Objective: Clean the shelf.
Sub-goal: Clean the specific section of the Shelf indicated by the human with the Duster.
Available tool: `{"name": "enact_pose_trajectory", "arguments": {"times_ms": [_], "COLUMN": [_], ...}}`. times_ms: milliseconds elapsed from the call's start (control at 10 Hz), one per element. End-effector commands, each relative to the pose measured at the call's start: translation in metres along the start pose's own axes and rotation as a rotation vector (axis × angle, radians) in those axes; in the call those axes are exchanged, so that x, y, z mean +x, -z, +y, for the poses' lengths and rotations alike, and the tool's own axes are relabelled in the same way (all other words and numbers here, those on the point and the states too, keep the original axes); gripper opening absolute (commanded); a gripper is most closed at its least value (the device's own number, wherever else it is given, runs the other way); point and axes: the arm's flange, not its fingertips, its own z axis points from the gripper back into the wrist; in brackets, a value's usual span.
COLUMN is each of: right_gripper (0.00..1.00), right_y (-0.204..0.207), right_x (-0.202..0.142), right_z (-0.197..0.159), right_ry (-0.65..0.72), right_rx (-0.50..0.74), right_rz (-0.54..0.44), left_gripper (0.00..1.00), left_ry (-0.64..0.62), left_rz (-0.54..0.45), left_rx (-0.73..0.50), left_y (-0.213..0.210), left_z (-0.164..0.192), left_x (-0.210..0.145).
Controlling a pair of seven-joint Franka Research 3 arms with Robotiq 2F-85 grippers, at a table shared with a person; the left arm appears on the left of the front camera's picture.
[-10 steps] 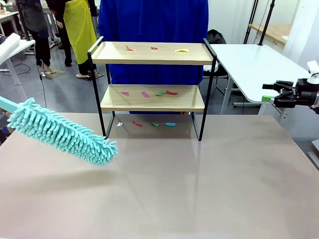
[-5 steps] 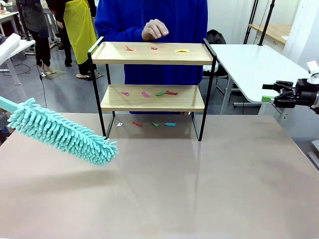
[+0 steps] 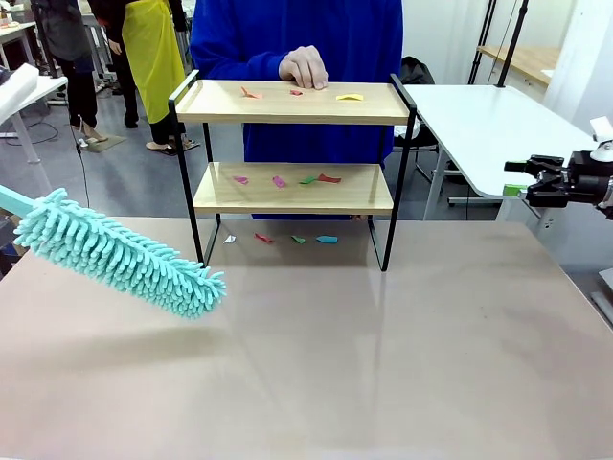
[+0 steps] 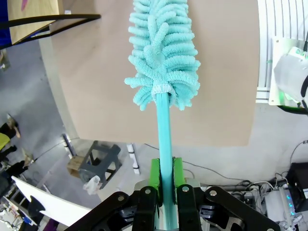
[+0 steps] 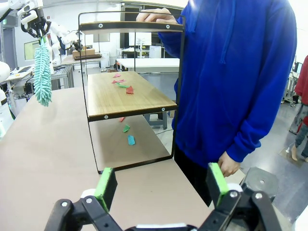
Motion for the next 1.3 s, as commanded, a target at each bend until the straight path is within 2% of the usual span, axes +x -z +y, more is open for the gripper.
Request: {"name": "enact_pose_trajectory", "arguments": {"times_ms": [0, 800, 900, 1000, 1100, 1200], "right_gripper": [1.00, 1.00, 1.00, 1.00, 1.00, 1.00], "right_y": [0.001, 0.001, 0.001, 0.001, 0.001, 0.001], "right_x": [0.005, 0.005, 0.005, 0.005, 0.005, 0.005], "right_z": [0.000, 0.000, 0.000, 0.000, 0.000, 0.000], "right_ry": [0.015, 0.015, 0.015, 0.015, 0.015, 0.015], "right_rx": [-0.001, -0.001, -0.001, -0.001, -0.001, -0.001], "right_rz": [0.007, 0.007, 0.007, 0.007, 0.007, 0.007], "left_gripper": [0.13, 0.13, 0.13, 0.13, 0.13, 0.13], "left_ry": [0.006, 0.000, -0.101, -0.127, -0.210, -0.223], "left_rz": [-0.004, 0.000, -0.033, -0.103, -0.135, -0.220], "left_rx": [0.006, 0.000, 0.023, 0.040, 0.071, 0.074], "left_y": [-0.003, 0.000, -0.017, -0.040, -0.060, -0.083], "left_z": [0.000, 0.000, 0.004, 0.003, 0.002, 0.001], "left_x": [-0.001, 0.000, 0.009, 0.020, 0.031, 0.045]}}
